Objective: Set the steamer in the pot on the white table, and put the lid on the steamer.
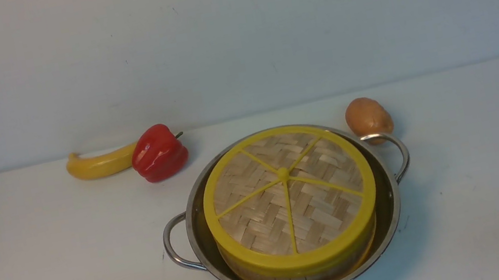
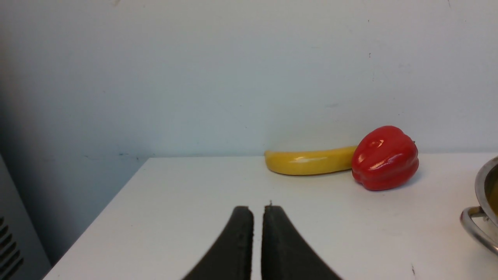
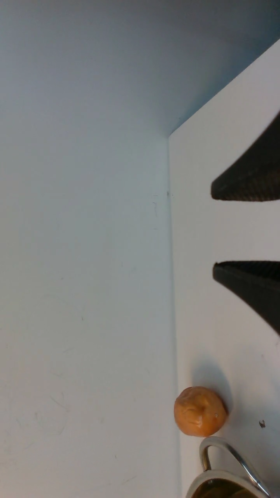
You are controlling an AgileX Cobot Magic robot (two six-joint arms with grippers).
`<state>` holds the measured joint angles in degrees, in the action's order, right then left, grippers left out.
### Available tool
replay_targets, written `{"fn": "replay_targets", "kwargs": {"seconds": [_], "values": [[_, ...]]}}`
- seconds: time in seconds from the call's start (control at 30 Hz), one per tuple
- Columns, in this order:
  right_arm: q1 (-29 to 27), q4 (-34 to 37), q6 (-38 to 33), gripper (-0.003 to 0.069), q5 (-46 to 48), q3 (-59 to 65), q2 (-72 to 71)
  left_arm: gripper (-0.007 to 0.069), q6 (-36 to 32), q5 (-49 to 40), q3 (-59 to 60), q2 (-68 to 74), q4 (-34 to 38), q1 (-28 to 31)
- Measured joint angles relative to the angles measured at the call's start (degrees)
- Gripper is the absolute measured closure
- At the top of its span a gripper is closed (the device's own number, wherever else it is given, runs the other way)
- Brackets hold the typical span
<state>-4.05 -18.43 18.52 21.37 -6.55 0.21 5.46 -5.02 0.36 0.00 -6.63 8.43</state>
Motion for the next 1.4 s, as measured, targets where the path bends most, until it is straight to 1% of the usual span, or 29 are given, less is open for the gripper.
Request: {"fn": "replay_targets", "kwargs": {"seconds": [0.13, 0.47, 0.77, 1.4], "values": [[0.00, 0.81, 0.04, 0.0419, 1.97, 0.00, 0.00, 0.0594, 0.00, 0.00, 0.00, 0.00, 0.00, 0.00], [0.00, 4.31, 1.23, 0.0419, 3.33, 0.00, -0.21, 0.0594, 0.00, 0.00, 0.00, 0.00, 0.00, 0.00], [0.00, 4.72, 1.36, 0.0417, 3.40, 0.00, -0.21, 0.0592, 0.00, 0.00, 0.00, 0.00, 0.00, 0.00], [0.00, 4.74, 1.36, 0.0417, 3.47, 0.00, -0.21, 0.0551, 0.00, 0.00, 0.00, 0.00, 0.00, 0.00]]}}
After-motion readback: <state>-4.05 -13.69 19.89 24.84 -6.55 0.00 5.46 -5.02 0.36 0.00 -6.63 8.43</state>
